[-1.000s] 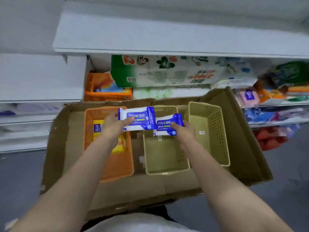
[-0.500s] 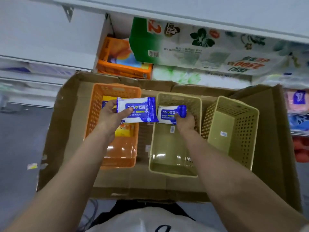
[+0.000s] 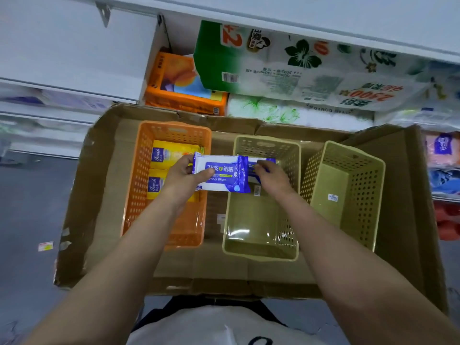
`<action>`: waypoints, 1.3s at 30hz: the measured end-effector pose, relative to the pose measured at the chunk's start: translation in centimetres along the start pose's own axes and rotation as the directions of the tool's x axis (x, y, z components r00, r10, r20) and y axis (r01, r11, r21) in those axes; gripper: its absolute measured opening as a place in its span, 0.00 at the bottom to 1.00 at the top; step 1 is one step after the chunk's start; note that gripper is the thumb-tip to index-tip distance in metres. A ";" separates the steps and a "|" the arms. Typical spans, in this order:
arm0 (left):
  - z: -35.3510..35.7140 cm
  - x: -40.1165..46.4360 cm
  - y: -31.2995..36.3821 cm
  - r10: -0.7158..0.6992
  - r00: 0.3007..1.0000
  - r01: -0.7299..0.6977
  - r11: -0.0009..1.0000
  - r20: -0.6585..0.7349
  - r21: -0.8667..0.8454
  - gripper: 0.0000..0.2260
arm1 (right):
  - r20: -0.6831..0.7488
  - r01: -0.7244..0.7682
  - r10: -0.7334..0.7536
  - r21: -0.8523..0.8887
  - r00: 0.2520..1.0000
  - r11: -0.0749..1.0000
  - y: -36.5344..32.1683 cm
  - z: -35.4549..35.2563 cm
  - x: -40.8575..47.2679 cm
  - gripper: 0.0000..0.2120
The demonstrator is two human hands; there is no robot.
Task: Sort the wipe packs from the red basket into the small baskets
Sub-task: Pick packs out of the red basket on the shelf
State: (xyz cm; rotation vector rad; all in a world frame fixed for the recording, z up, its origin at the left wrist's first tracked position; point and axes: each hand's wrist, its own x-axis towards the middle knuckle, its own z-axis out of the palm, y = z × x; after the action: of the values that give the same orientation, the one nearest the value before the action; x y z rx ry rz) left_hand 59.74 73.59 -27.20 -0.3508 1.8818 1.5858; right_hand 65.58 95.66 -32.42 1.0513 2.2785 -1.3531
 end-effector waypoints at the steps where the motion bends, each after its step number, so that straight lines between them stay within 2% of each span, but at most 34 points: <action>1: 0.6 -0.1 0.1 0.006 1.000 -0.006 1.000 0.018 0.006 0.16 | -0.032 0.021 -0.016 0.135 0.999 0.991 -0.8 -0.6 -0.6 0.17; 3: 2.0 -0.3 0.2 0.012 0.999 -0.012 1.000 0.046 0.003 0.15 | 0.040 0.038 -0.056 0.367 0.998 0.930 -2.1 -2.0 -1.7 0.10; 4: 2.7 -0.3 0.2 0.012 0.999 -0.012 1.000 0.053 -0.005 0.16 | 0.116 0.039 -0.092 0.392 0.989 0.919 -2.5 -2.6 -2.3 0.09; 6: 4.1 -0.3 -0.1 0.033 0.999 -0.033 0.999 0.037 -0.001 0.18 | 0.236 0.054 -0.125 0.284 0.964 0.957 -2.6 -3.7 -2.9 0.10; 7: 4.8 -0.3 -0.3 0.065 0.998 -0.065 0.998 0.010 0.026 0.19 | 0.230 0.069 -0.117 0.207 0.966 0.976 -2.4 -4.3 -2.9 0.11; 9: 6.2 -0.3 -0.9 0.136 0.990 -0.131 0.986 -0.037 0.103 0.25 | 0.038 0.065 -0.068 0.077 0.997 0.995 -1.9 -5.3 -2.6 0.14; 11: 7.4 -0.2 -1.7 0.146 0.989 -0.136 0.969 -0.034 0.208 0.30 | -0.188 0.022 -0.026 -0.021 0.982 1.000 -1.3 -6.5 -2.1 0.15; 12: 8.1 -0.2 -2.2 0.130 0.991 -0.115 0.957 -0.041 0.267 0.30 | -0.235 0.004 -0.028 -0.102 0.972 0.995 -1.1 -7.0 -1.8 0.15; 13: 8.4 -0.1 -2.7 0.115 0.992 -0.093 0.943 -0.052 0.321 0.29 | -0.238 -0.006 -0.043 -0.203 0.970 0.979 -1.0 -7.0 -1.7 0.14; 15: 8.7 0.0 -3.6 0.100 0.989 -0.056 0.932 -0.106 0.359 0.25 | -0.124 0.019 -0.068 -0.359 0.990 0.933 -0.9 -6.4 -1.7 0.15; 18: 8.9 -0.1 -4.6 0.088 0.984 -0.054 0.977 -0.157 0.208 0.17 | 0.079 0.075 -0.044 -0.457 0.996 0.886 -0.2 -4.7 -1.5 0.20; 22: 8.6 -0.3 -5.0 0.111 0.980 -0.102 0.993 -0.163 0.060 0.14 | 0.171 0.096 -0.007 -0.513 0.985 0.853 0.3 -2.6 -0.2 0.18; 25: 8.6 -0.6 -5.2 0.083 0.985 -0.087 0.996 -0.153 -0.021 0.14 | 0.174 0.095 0.001 -0.540 0.985 0.836 1.0 -1.0 0.5 0.15; 29: 8.7 -0.8 -4.7 0.051 0.987 -0.067 0.992 -0.152 -0.103 0.15 | 0.102 0.216 -0.202 -0.685 0.974 0.696 2.9 0.5 -0.3 0.26; 31: 8.8 -1.0 -4.3 0.008 0.990 -0.031 0.987 -0.141 -0.158 0.14 | 0.140 0.287 -0.269 -0.706 0.953 0.648 3.7 1.0 -0.7 0.28; 34: 8.8 -1.2 -4.0 -0.018 0.992 -0.004 0.983 -0.122 -0.182 0.15 | 0.196 0.304 -0.235 -0.679 0.952 0.668 4.6 1.3 -1.1 0.29; 39: 8.8 -1.3 -3.9 -0.042 0.991 0.018 0.983 -0.124 -0.185 0.15 | 0.166 0.283 -0.233 -0.667 0.958 0.689 4.6 1.4 -0.9 0.31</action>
State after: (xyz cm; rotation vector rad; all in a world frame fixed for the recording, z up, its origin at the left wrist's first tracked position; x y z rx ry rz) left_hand 65.62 80.79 -29.99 -0.5703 1.8178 1.7578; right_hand 69.32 95.43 -35.59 0.4255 2.6040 -0.4753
